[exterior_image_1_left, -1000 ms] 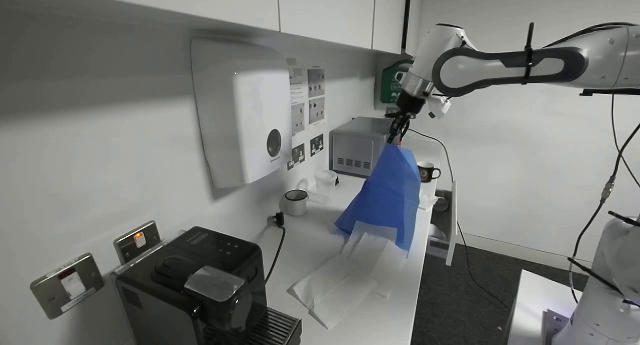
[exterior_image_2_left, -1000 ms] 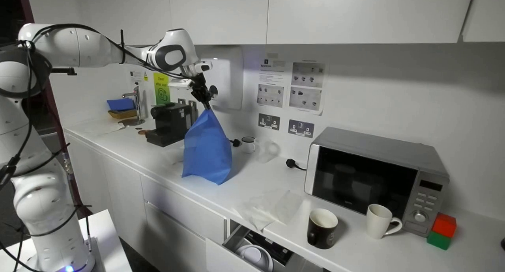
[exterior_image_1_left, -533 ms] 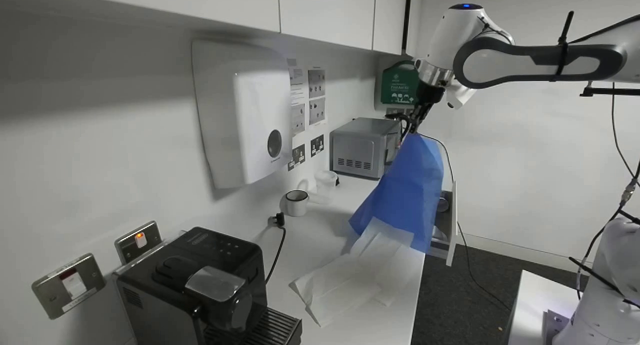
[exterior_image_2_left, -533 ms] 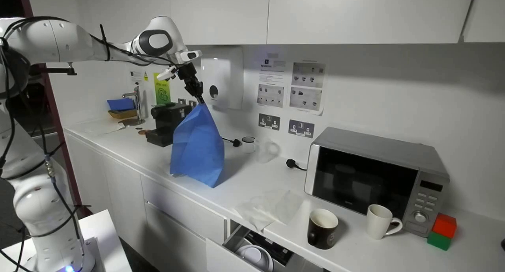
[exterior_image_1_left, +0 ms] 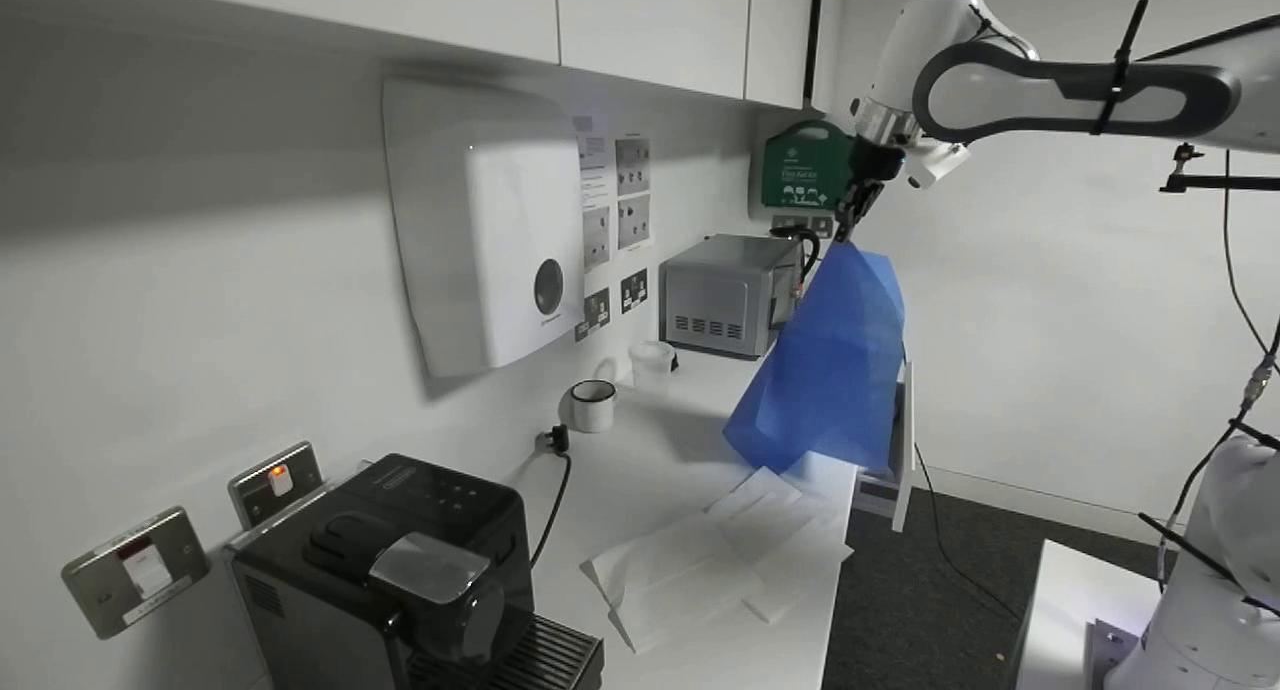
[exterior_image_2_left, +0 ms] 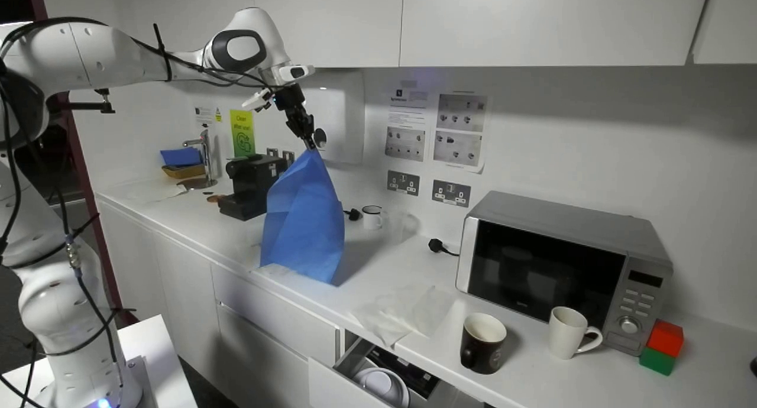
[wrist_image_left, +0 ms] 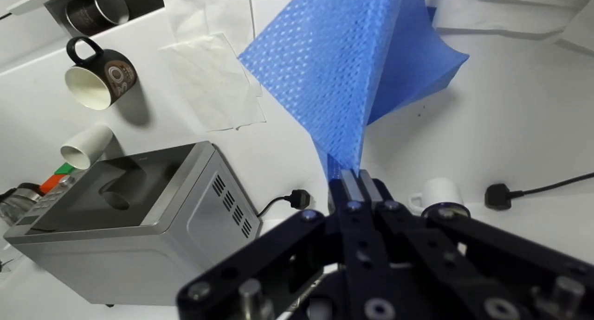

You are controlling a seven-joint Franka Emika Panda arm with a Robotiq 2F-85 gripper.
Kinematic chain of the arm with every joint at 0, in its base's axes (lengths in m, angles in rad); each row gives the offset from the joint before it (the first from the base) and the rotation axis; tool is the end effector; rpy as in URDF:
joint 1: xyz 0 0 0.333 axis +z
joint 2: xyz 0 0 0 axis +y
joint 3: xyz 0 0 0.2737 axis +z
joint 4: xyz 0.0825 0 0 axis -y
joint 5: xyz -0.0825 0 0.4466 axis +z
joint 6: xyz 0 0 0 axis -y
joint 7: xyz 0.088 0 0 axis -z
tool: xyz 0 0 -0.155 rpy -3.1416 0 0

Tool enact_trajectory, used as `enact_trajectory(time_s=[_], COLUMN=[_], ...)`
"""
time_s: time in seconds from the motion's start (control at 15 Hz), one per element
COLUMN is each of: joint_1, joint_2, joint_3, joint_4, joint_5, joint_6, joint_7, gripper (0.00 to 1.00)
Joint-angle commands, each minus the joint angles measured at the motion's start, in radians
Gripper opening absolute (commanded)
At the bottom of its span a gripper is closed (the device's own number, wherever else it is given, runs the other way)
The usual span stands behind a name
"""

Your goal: Move the blue cloth to the wild

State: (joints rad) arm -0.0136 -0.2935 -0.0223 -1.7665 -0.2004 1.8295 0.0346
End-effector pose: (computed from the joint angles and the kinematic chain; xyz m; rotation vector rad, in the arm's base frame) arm 0.5712 -0.0473 0.6324 2.9004 -0.0787 0.5225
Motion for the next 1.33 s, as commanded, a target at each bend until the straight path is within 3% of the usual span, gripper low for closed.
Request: enact_trajectory(time_s=[0.0,0.27,0.8,0.87,0.93,1.07,1.27], joint_1=[-0.013,-0.015,-0.030,0.005,0.006,0.002,0.005], joint_2=[0.092,0.148,0.216,0.144,0.154,0.160,0.166], joint_3=[-0.056,-0.094,-0.101,-0.068,-0.067,-0.043,-0.022], joint_4=[0.167,0.252,0.355,0.137,0.128,0.066,-0.007], joint_5=[0.104,0.230,0.361,0.306,0.304,0.300,0.309], joint_6=[-0.069,-0.094,-0.172,-0.010,0.011,0.072,0.131], joint_7=[-0.107,-0.179,-0.227,-0.184,-0.187,-0.187,-0.190], gripper=[0.00,0.00,0.00,0.00,0.26,0.35,0.57])
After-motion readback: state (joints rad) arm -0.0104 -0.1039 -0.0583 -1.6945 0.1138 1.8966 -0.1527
